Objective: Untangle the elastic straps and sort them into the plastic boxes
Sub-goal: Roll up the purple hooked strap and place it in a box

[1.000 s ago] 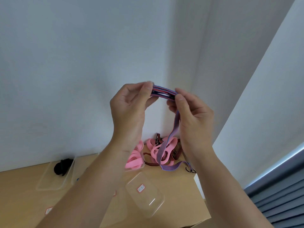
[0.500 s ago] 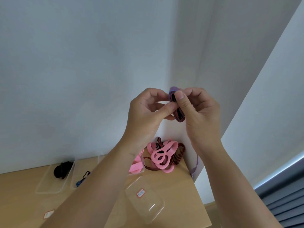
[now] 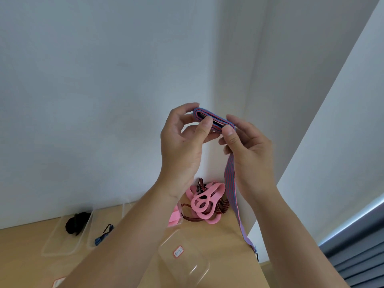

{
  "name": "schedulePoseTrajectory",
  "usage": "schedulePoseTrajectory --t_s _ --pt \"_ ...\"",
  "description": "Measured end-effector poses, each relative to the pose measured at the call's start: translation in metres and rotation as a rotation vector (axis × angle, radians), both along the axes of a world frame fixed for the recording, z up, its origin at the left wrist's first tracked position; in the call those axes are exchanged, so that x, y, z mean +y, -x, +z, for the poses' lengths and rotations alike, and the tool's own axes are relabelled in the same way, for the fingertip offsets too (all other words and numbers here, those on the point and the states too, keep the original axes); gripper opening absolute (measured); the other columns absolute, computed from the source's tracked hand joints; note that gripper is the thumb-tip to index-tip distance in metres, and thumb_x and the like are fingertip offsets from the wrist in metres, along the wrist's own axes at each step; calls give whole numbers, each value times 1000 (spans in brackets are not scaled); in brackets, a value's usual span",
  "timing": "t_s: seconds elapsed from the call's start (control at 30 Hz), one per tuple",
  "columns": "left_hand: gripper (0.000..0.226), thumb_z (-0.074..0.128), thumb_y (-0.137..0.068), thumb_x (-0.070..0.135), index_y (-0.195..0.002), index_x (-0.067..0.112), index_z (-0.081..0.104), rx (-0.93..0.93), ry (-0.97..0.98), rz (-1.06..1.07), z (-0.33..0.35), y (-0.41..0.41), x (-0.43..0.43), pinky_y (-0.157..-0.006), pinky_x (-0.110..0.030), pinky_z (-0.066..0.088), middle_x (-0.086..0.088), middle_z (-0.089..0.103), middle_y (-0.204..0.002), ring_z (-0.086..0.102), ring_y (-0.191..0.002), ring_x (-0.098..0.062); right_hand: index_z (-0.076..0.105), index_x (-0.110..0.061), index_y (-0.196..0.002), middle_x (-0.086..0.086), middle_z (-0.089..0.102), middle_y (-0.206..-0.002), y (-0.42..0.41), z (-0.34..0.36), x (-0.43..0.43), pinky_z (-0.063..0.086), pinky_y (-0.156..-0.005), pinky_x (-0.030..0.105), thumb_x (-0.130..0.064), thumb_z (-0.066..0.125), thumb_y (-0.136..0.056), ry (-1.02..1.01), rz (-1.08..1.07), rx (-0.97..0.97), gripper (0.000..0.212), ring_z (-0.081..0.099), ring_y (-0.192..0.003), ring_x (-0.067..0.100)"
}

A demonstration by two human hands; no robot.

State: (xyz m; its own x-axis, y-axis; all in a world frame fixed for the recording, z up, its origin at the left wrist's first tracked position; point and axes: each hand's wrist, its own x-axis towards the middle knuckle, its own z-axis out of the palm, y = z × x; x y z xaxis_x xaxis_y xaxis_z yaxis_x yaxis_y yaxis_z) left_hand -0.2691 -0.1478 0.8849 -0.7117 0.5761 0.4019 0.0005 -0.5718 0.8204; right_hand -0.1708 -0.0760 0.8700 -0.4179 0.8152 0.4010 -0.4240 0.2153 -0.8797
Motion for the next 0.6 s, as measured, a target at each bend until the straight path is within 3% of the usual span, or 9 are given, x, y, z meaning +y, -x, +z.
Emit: schedulePoseTrajectory --t_s 0.1,0.17,0.27,0.33,0.47,0.6 --pt "27 78 -83 13 -108 9 66 31 119 29 -5 14 -10 -90 -45 60 5 74 -98 77 -90 -22 69 -8 -116 0 76 -82 6 4 5 52 -66 20 -11 66 -96 49 -37 51 20 69 -74 13" --pt "22 79 -81 20 -98 9 71 53 185 -31 -8 21 -19 -93 -47 59 -1 78 -97 77 -93 -25 70 -7 -114 0 76 -83 10 10 7 52 -66 19 -11 64 -98 47 -49 52 18 68 -73 10" --pt "23 75 -85 30 -79 8 74 83 241 -78 -8 25 -29 -81 -36 61 -14 78 -90 76 -89 -27 75 -5 -106 4 78 -97 18 18 4 54 -69 22 -13 62 -99 -39 -2 -13 17 70 -82 10" --pt "22 75 -87 30 -75 11 76 148 311 -37 -5 29 -34 -74 -30 59 -12 78 -84 76 -82 -24 77 -4 -100 5 78 -103 26 22 -1 59 -72 27 -13 61 -100 -56 89 -31 18 73 -92 14" --pt "14 81 -81 27 -79 17 72 249 345 20 5 42 -44 -63 -22 52 -3 77 -78 69 -71 -14 66 -7 -93 11 77 -97 39 27 -6 61 -70 37 -12 63 -97 -85 245 -78 8 75 -85 26" --pt "28 79 -86 21 -111 17 66 255 347 11 14 48 -46 -65 -23 56 -5 79 -85 74 -73 -19 65 -9 -86 13 75 -99 46 28 -5 61 -67 56 -13 65 -96 -63 272 -60 11 73 -78 37"
